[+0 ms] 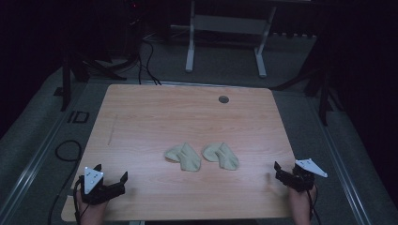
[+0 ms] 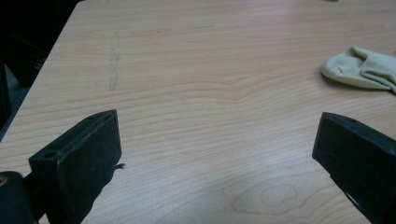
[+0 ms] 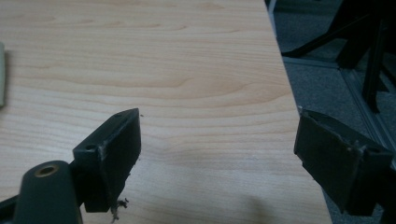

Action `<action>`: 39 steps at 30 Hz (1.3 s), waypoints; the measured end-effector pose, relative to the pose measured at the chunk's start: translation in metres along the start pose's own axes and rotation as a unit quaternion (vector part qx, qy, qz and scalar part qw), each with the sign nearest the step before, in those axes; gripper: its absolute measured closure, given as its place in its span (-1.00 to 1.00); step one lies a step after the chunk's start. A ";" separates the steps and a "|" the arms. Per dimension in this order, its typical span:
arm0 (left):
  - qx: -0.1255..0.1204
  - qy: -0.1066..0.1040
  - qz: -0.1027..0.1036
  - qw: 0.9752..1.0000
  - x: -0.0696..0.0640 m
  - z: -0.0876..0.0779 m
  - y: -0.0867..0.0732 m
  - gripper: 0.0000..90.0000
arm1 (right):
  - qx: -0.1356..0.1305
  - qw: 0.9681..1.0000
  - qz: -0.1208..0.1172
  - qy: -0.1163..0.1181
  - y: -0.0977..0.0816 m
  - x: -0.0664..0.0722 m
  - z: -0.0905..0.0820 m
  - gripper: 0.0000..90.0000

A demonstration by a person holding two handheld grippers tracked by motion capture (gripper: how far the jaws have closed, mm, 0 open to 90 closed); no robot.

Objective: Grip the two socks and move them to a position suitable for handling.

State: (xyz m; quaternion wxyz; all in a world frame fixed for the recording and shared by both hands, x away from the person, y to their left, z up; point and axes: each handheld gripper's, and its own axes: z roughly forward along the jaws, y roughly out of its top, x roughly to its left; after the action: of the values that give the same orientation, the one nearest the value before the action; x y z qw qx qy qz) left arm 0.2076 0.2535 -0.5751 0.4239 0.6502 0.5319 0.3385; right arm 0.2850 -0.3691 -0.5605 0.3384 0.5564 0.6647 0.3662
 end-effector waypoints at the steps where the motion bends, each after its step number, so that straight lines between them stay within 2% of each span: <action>1: 0.000 0.004 0.004 1.000 0.000 0.000 0.000 -0.97 | 0.002 1.000 0.001 0.001 0.000 0.000 0.000 -0.67; 4: -0.007 0.008 -0.001 1.000 0.000 -0.001 0.000 -0.97 | 0.008 1.000 0.005 -0.012 0.001 0.000 0.002 -0.67; 7: -0.011 0.008 -0.003 1.000 0.000 -0.002 0.000 -0.97 | 0.005 1.000 0.009 -0.010 0.001 -0.001 0.002 -0.67; 12: -0.004 -0.002 0.000 1.000 -0.002 -0.001 0.000 -0.97 | 0.019 1.000 -0.013 -0.005 0.004 0.004 0.003 -0.68; 16: -0.014 0.006 -0.004 1.000 -0.005 -0.002 0.001 -0.97 | 0.034 0.999 -0.009 0.024 0.007 0.009 0.005 -0.68; 18: -0.013 0.001 -0.006 1.000 -0.006 -0.002 0.001 -0.97 | 0.051 0.998 -0.013 0.044 0.011 0.013 0.006 -0.68; 22: -0.008 -0.006 -0.006 1.000 -0.009 0.001 0.002 -0.97 | 0.068 0.995 -0.013 0.073 0.016 0.022 0.009 -0.68; 25: -0.008 -0.009 -0.004 1.000 -0.011 0.003 0.002 -0.97 | 0.080 0.993 -0.031 0.087 0.019 0.030 0.011 -0.68; 33: -0.009 -0.019 -0.004 1.000 -0.012 0.003 0.003 -0.94 | 0.088 0.990 -0.019 0.111 0.034 0.047 0.017 -0.72; 37: -0.007 -0.023 0.003 1.000 -0.014 0.003 0.003 -0.94 | 0.094 0.984 -0.015 0.148 0.041 0.060 0.024 -0.71; 39: -0.006 -0.023 0.005 1.000 -0.014 0.003 0.004 -0.95 | 0.094 0.984 -0.016 0.152 0.042 0.064 0.025 -0.71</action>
State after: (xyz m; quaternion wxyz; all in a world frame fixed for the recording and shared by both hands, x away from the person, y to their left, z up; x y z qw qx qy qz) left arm 0.2091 0.2384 -0.5730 0.4384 0.6583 0.5162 0.3287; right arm 0.3178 -0.2984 -0.5394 0.1859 0.5129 0.7485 0.3769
